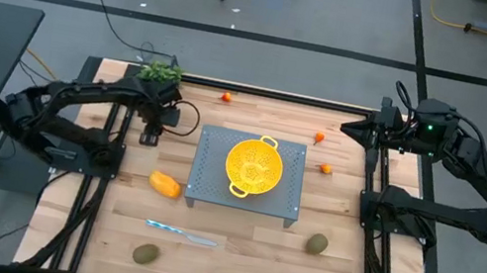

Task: Pick & Place Fruit
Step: Put the pear into the strainer bowl on the shelf

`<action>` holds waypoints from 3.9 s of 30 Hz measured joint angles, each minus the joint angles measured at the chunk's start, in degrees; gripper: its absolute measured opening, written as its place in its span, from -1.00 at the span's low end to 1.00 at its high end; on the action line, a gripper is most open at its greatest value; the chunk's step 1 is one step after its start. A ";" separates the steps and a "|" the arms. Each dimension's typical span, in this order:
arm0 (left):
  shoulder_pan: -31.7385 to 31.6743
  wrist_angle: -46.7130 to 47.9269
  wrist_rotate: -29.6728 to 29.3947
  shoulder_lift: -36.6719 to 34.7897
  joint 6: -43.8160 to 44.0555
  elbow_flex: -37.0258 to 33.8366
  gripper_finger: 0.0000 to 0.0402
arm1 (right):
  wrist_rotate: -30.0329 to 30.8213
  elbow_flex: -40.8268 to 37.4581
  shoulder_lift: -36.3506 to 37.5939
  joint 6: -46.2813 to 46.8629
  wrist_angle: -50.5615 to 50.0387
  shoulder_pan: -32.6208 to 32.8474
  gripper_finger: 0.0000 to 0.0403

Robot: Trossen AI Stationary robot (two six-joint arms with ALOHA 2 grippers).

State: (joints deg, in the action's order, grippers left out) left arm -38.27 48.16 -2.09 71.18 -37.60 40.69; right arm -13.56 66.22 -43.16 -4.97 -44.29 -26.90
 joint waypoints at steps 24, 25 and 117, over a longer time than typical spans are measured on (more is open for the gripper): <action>6.17 0.74 2.80 -14.34 14.11 1.02 -0.29 | -0.04 0.00 0.02 -0.01 3.43 0.01 -0.76; 6.92 0.38 2.81 -14.75 15.10 1.56 -0.29 | -0.04 0.00 0.02 0.01 3.43 -0.01 -0.76; 34.03 -28.46 -5.82 -10.09 38.21 25.19 -0.29 | -0.16 0.00 0.02 0.21 3.42 -0.01 -0.76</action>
State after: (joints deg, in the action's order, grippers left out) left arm -4.24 19.70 -7.91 61.09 0.60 65.88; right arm -13.72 66.22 -43.13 -4.75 -40.87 -26.92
